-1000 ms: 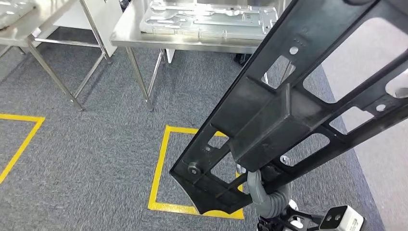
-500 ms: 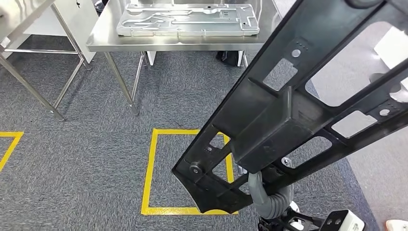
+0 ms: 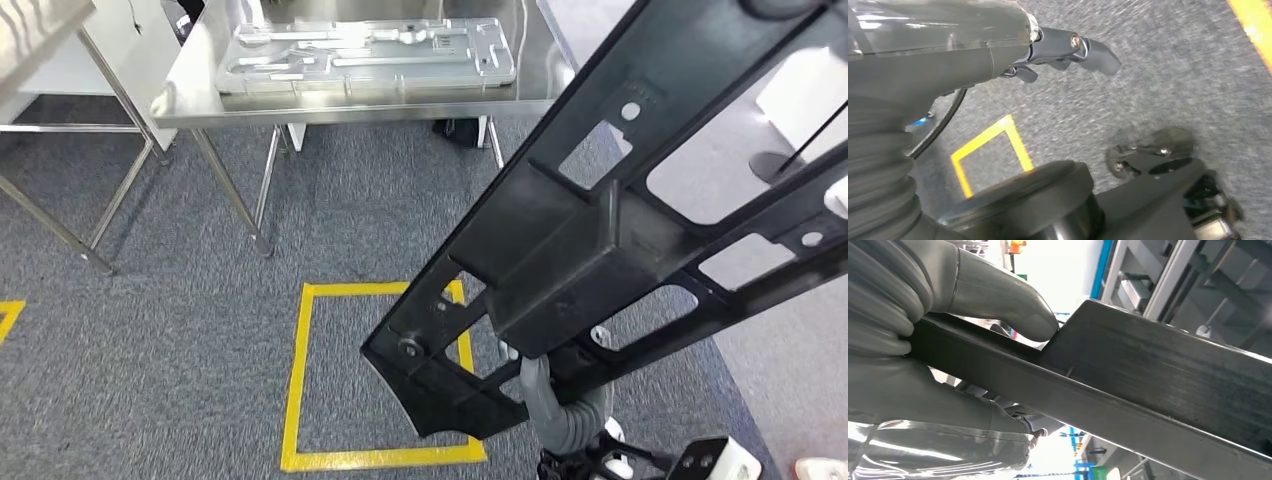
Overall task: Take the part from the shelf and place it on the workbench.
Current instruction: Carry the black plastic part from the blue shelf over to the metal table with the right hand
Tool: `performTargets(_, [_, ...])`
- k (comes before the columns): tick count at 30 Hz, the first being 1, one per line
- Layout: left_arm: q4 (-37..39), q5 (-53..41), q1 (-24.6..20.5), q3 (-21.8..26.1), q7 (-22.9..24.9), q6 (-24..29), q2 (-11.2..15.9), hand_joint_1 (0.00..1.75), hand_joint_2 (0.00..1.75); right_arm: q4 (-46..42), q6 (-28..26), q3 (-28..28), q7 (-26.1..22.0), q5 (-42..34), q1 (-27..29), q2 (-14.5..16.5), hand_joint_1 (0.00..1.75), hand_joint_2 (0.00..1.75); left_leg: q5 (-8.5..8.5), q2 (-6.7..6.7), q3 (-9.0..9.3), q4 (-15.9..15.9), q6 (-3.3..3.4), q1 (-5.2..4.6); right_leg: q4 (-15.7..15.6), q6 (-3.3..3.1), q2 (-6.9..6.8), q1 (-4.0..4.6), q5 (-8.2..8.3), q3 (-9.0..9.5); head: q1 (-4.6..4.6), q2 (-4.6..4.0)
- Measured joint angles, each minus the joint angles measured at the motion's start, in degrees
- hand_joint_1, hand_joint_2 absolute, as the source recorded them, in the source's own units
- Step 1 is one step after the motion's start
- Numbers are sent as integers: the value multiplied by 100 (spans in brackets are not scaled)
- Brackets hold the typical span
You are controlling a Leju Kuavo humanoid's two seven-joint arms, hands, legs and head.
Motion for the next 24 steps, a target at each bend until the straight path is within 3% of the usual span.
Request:
performTargets(3, [0,-6,5,1,3,1,-2,0,175,-4,-20,-1,-3,0,-11,-1,175,175,-95,-13,210,-148,99,27,305,98,-12,-16,76,-74,0,0])
performTargets(5, [0,-8,13,1,6,4,-3,0,175,-7,-33,-1,-7,2,-22,-2,175,175,-170,-11,405,-222,137,42,912,142,-28,-39,92,-481,3,1])
performTargets(6, [0,-9,23,1,7,6,-3,0,175,-5,-37,-1,-8,3,-23,-2,175,175,-219,-7,494,-249,146,45,1251,167,-33,-54,19,-771,3,0])
performTargets(8, [0,-9,49,1,9,11,-3,0,175,-2,-42,0,-8,4,-18,-4,175,175,-346,-13,690,-305,134,55,1664,220,-45,-90,-356,-1301,3,1])
performTargets(10, [0,-9,75,1,10,15,-3,0,175,1,-43,-1,-8,4,-15,-6,175,175,-508,-30,936,-359,102,85,1480,258,-72,-118,-654,-1540,3,1])
performTargets(11, [0,-9,87,1,10,15,-3,0,175,2,-43,-1,-8,4,-14,-6,175,175,-607,-36,1066,-380,78,103,1191,266,-95,-127,-535,-1567,3,0])
performTargets(13, [0,-9,109,1,10,15,-3,0,175,19,-42,0,-7,4,-8,-14,175,175,-837,-35,1312,-405,12,115,517,245,-198,-126,437,-1557,5,0])
performTargets(14, [0,-8,116,2,11,15,-2,0,175,30,-40,2,-4,6,-5,-19,175,175,-949,-26,1425,-445,-31,109,330,214,-238,-116,875,-1537,2,0])
performTargets(15, [-3,-7,115,2,12,16,0,0,175,37,-40,2,-1,6,-5,-23,175,175,-1012,-13,1558,-489,-77,95,250,174,-257,-104,1144,-1509,-1,1])
performTargets(17, [-8,-2,71,3,10,18,5,0,175,37,-37,1,1,-10,-35,-23,175,175,-894,7,1632,-355,-154,88,292,77,-207,-107,1016,-1380,-9,2])
performTargets(18, [-11,0,43,2,7,19,6,0,175,33,-34,1,0,-25,-57,-22,175,175,-728,9,1516,-41,-179,91,261,27,-183,-115,936,-1276,-9,2])
performTargets(19, [-11,2,20,2,5,20,6,0,175,34,-29,2,0,-38,-79,-20,175,175,-591,4,1260,398,-193,99,223,-21,-170,-118,855,-1153,-9,2])
performTargets(20, [-11,2,11,1,5,22,6,0,175,39,-25,4,0,-45,-91,-18,175,175,-565,1,951,856,-202,105,177,-60,-155,-116,776,-1019,-9,2])
performTargets(21, [-11,2,18,1,6,25,6,0,175,47,-21,5,2,-49,-98,-19,175,175,-674,-2,630,1227,-204,100,140,-89,-142,-101,682,-884,-9,1])
performTargets(22, [-11,8,30,3,3,29,6,0,175,57,-20,7,3,-54,-102,-19,175,175,-927,-3,339,1445,-202,94,113,-107,-120,-89,587,-750,-9,1])
performTargets(24, [-11,20,37,8,-10,35,6,0,175,77,-32,7,3,-69,-104,-20,175,175,-1532,-4,-98,1487,-183,75,85,-121,-76,-67,380,-459,-9,1])
